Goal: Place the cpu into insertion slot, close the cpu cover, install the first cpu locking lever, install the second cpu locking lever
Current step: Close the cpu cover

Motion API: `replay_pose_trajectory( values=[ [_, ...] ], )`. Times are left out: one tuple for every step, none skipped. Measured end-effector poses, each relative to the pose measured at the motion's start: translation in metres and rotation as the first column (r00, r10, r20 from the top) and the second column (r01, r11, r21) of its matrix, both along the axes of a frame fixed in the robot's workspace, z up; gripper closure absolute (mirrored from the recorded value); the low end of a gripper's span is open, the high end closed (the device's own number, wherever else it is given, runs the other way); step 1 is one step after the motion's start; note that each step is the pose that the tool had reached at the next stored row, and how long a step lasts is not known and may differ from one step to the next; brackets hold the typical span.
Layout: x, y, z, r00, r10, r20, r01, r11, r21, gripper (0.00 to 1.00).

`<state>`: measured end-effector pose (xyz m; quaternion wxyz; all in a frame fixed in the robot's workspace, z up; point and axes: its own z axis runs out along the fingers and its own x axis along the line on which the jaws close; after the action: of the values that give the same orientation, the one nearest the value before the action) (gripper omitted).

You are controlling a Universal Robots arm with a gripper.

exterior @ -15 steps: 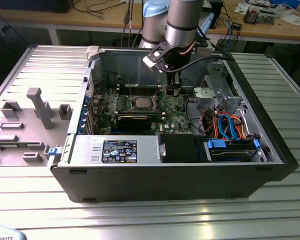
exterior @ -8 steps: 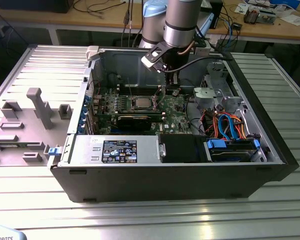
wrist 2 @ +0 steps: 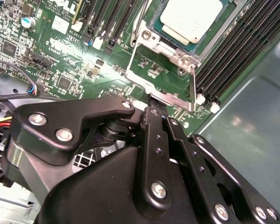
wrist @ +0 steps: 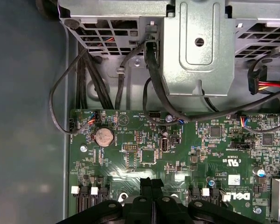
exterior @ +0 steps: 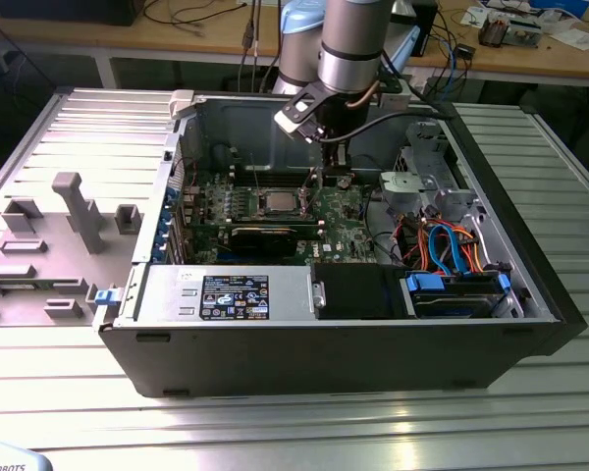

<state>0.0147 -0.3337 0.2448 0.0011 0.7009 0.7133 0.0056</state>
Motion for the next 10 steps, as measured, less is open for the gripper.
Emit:
replay_pose_trajectory(
  values=[
    [-0.0004, 0.0, 0.0, 1.0, 0.0, -0.0001, 0.0, 1.0, 0.0, 0.89],
    [-0.0007, 0.0, -0.0001, 1.0, 0.0, -0.0001, 0.0, 1.0, 0.0, 0.89],
    [-0.0009, 0.0, -0.0001, 1.0, 0.0, 0.0, 0.0, 1.0, 0.0, 0.89],
    [-0.0012, 0.0, -0.0002, 1.0, 0.0, 0.0, 0.0, 1.0, 0.0, 0.89],
    [-0.0015, 0.0, -0.0003, 1.0, 0.0, 0.0, 0.0, 1.0, 0.0, 0.89],
    [-0.0021, 0.0, -0.0003, 1.0, 0.0, 0.0, 0.0, 1.0, -0.0001, 0.89],
    [-0.0027, 0.0, -0.0003, 1.0, 0.0, 0.0, 0.0, 1.0, -0.0001, 0.89],
    [-0.0031, 0.0, -0.0004, 1.0, 0.0, 0.0, 0.0, 1.0, -0.0001, 0.89],
    [-0.0038, 0.0, -0.0004, 1.0, 0.0, 0.0, 0.0, 1.0, 0.0, 0.89],
    [-0.0045, 0.0, -0.0005, 1.0, 0.0, 0.0, 0.0, 1.0, 0.0, 0.89]
  ],
)
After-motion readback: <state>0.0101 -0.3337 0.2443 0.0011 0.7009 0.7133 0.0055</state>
